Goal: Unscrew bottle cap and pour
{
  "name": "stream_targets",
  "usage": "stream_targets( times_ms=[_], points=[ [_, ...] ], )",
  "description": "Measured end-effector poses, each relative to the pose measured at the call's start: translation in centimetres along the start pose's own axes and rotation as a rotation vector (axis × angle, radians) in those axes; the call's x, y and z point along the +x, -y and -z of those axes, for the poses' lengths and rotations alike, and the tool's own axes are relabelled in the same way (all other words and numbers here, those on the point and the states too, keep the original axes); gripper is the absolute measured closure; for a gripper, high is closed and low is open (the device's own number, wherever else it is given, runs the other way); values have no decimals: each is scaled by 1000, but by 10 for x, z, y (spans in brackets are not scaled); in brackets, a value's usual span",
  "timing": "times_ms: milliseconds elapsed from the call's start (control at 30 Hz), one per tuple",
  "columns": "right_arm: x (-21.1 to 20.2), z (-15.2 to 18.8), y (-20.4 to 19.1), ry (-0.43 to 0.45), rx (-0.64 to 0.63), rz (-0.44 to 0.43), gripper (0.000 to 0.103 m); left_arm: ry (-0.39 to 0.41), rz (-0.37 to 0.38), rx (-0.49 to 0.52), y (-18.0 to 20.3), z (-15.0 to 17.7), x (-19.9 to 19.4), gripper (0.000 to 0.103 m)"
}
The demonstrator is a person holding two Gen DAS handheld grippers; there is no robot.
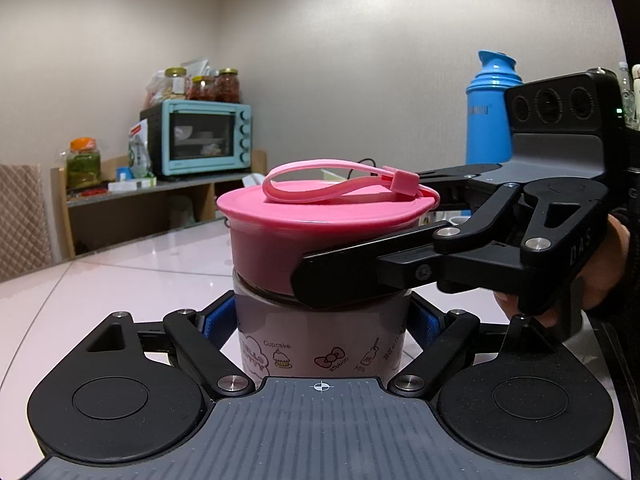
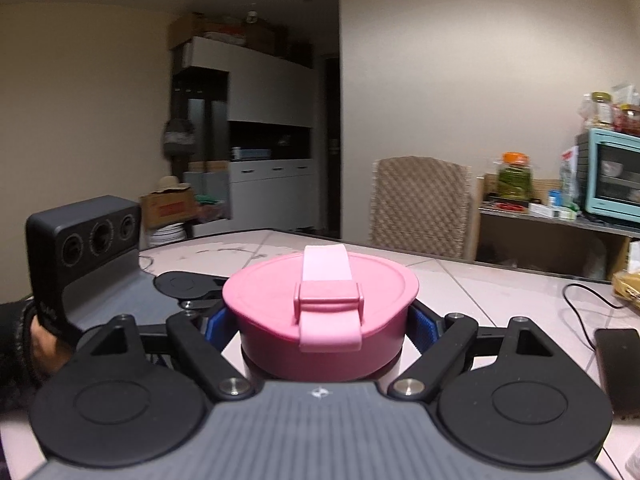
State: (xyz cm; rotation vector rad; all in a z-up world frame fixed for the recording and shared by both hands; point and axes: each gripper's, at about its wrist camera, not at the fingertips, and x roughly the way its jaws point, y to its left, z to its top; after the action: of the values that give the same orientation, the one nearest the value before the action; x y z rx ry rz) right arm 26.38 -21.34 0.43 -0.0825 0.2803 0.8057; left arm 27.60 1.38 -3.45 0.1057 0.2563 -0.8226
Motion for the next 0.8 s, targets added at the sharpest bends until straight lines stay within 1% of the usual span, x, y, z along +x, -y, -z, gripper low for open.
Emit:
stream_targets(
  times_ms=[167, 233, 367, 467, 600, 700, 733, 767, 800],
  points=[
    [-2, -2, 11, -4, -27, -91, 17, 0, 0, 1, 0, 0, 0, 14],
    [-1, -2, 18, -3, -40, -141, 17, 0, 0, 1, 0, 0, 0, 14],
    [-2, -4, 26, -7, -56, -205, 17, 0, 0, 1, 0, 0, 0, 14],
    [-3, -5, 26, -8, -57, -214, 17, 0, 0, 1, 1, 0, 0, 14],
    [-5, -6, 27, -9, -47, -206, 17, 0, -1, 1, 1, 0, 0, 14],
    [-5, -9, 24, -15, -47, -173, 15, 0, 0, 0, 1, 0, -1, 14],
    [-5, -10, 21, -20, -48, -156, 11, 0, 0, 0, 1, 1, -1, 14],
    [-6, -11, 19, -25, -49, -137, 8, 0, 0, 0, 2, 1, -1, 14],
    [-7, -13, 16, -31, -48, -107, 8, 0, 0, 0, 2, 1, -1, 14]
  ],
)
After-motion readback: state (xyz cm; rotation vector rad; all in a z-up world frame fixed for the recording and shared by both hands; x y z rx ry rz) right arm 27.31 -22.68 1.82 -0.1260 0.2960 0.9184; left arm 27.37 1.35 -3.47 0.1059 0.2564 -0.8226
